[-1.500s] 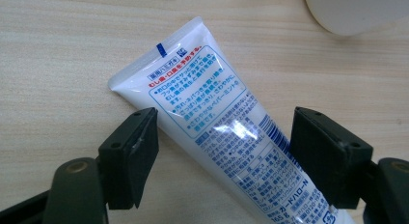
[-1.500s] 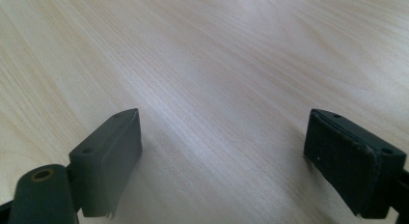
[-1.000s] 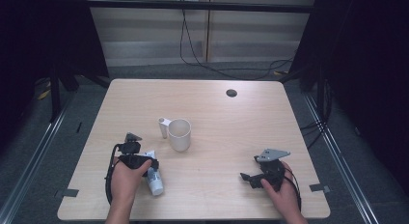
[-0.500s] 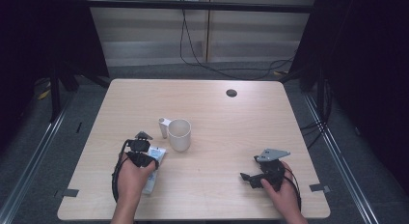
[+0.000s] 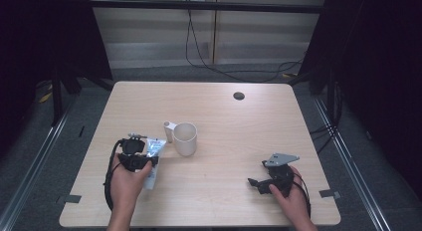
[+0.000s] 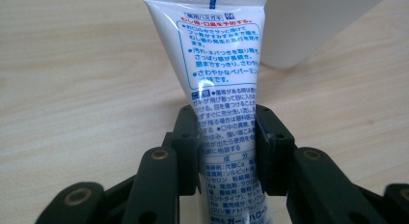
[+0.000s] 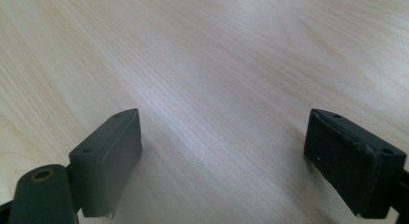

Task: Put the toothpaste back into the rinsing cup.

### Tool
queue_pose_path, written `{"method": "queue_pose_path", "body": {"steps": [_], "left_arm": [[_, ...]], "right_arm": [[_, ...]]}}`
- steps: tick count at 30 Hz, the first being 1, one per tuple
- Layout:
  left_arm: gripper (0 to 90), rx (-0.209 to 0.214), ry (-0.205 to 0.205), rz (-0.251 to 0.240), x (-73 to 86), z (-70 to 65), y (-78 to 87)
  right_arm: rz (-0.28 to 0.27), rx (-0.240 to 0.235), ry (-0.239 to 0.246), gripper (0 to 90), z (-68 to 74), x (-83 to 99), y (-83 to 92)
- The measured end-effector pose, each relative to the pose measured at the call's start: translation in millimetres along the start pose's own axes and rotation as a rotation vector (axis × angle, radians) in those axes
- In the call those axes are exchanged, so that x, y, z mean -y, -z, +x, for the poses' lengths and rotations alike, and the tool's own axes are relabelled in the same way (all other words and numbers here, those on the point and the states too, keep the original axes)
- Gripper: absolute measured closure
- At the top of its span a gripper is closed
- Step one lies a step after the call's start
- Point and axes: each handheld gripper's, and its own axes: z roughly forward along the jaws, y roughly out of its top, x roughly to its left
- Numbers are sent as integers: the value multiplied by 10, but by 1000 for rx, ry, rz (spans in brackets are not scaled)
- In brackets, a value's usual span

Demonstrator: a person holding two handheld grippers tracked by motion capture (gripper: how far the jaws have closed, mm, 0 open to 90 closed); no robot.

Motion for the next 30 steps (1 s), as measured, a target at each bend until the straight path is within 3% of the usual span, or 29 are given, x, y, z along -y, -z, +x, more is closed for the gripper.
{"method": "queue_pose_path", "body": {"steps": [15,22,30], "left_arm": [[662,54,-23,-151,-30,27,135],[661,45,-41,-243,-45,36,226],[660,46,-52,-303,-71,13,271]], "right_arm": [[1,1,0,130,0,0,1],[0,0,0,130,0,0,0],[1,1,0,130,0,0,1]]}}
